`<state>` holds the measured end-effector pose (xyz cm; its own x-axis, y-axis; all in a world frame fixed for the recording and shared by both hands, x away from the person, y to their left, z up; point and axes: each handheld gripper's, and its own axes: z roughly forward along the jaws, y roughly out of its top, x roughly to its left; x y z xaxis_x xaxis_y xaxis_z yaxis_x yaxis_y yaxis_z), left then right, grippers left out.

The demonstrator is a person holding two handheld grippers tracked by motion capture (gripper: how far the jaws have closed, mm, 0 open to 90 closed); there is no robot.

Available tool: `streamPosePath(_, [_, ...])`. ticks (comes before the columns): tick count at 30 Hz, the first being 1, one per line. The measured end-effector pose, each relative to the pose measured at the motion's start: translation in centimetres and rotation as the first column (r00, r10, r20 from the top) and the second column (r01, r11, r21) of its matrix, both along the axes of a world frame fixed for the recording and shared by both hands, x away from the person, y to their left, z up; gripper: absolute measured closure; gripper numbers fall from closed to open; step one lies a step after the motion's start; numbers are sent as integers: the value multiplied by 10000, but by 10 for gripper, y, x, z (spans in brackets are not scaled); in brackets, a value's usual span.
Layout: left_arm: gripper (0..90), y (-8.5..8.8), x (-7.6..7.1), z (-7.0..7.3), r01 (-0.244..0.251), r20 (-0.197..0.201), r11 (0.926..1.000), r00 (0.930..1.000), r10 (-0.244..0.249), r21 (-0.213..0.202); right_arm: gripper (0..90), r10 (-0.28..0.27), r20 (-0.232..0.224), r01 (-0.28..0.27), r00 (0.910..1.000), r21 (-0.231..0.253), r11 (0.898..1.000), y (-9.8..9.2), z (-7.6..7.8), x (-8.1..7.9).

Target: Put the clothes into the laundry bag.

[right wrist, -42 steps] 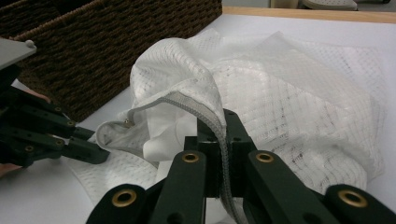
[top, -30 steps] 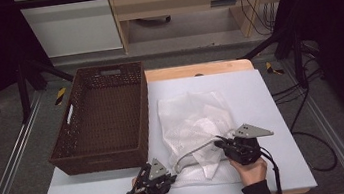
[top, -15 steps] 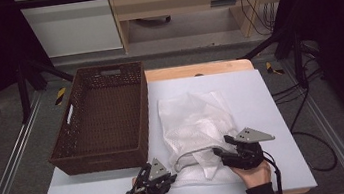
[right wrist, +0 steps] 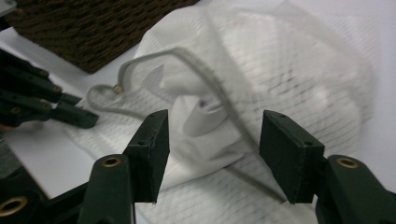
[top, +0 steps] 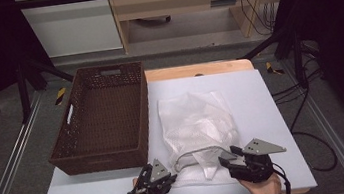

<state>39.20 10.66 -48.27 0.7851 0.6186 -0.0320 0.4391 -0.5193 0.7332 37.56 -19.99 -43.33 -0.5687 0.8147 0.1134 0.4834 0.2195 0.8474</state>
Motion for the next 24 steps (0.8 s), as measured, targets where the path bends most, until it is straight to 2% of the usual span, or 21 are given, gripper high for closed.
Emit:
streamPosePath(3, [839, 0, 0, 0, 9, -27, 10000, 10000, -9, -8, 448, 332, -371, -340, 9988, -222, 9992, 11, -7, -4])
streamPosePath(4, [839, 0, 0, 0, 7, -20, 10000, 10000, -7, -3, 448, 416, -370, -427, 9984, -294, 9987, 14, -10, -3])
streamPosePath(9, [838, 0, 1, 0, 37, -64, 10000, 10000, -37, -25, 423, 710, -902, -761, 9934, -553, 9956, 32, -25, 2])
streamPosePath(13, [838, 1, 1, 0, 43, -83, 10000, 10000, -43, -18, 423, 649, -1292, -774, 9895, -942, 9925, 41, -37, 8])
streamPosePath(15, [838, 0, 1, 1, 80, -71, 10000, 9999, -80, 29, 436, 616, -1549, -774, 9860, -985, 9921, 42, -42, 11])
streamPosePath(20, [838, 0, 2, 1, 57, -115, 10000, 9999, -57, -13, 544, 447, -1625, -693, 9857, -1491, 9864, 44, -46, 16])
streamPosePath(24, [838, 0, 1, 1, 49, -90, 10000, 9999, -49, 25, 701, 306, -1502, -590, 9882, -1885, 9803, 45, -45, 19])
